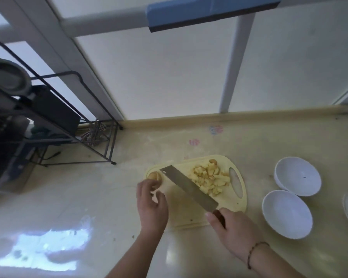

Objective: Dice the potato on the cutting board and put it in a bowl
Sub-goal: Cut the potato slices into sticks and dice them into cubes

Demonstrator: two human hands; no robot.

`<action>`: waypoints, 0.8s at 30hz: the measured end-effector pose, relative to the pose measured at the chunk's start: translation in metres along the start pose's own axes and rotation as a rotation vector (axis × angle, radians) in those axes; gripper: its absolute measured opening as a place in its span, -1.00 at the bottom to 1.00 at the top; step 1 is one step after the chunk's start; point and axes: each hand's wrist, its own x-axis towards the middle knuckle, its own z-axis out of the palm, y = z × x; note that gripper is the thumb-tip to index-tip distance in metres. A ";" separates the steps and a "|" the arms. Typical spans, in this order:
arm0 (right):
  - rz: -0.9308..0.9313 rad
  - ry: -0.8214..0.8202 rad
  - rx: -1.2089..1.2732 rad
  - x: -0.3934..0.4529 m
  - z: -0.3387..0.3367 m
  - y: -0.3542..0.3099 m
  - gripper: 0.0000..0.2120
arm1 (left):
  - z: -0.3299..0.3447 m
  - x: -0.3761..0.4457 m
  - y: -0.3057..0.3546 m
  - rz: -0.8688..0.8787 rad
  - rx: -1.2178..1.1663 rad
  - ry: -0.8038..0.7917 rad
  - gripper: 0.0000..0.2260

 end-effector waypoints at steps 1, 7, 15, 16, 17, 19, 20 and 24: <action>-0.007 0.002 -0.069 0.000 -0.002 -0.003 -0.51 | -0.008 0.003 0.002 0.101 -0.019 0.049 -0.75; -0.019 0.074 -0.307 0.012 0.012 -0.003 -0.12 | 0.003 0.025 0.027 0.620 0.251 -0.525 -0.87; 0.018 0.053 -0.514 0.007 -0.006 -0.025 -0.49 | 0.035 0.026 0.038 0.550 0.604 -0.853 -0.38; 0.015 0.058 -0.519 0.007 -0.006 -0.025 -0.49 | 0.036 0.027 0.042 0.542 0.632 -0.883 -0.33; 0.006 0.062 -0.527 0.006 -0.005 -0.024 -0.47 | 0.036 0.028 0.046 0.537 0.652 -0.906 -0.29; -0.016 0.073 -0.493 0.003 -0.004 -0.019 -0.35 | 0.036 0.033 0.050 0.547 0.616 -0.912 -0.30; -0.014 0.073 -0.454 0.001 -0.003 -0.016 -0.29 | 0.033 0.036 0.049 0.550 0.540 -0.862 -0.37; 0.106 0.030 -0.184 -0.009 -0.010 -0.004 -0.42 | -0.004 0.060 0.011 0.342 0.142 -0.253 -0.68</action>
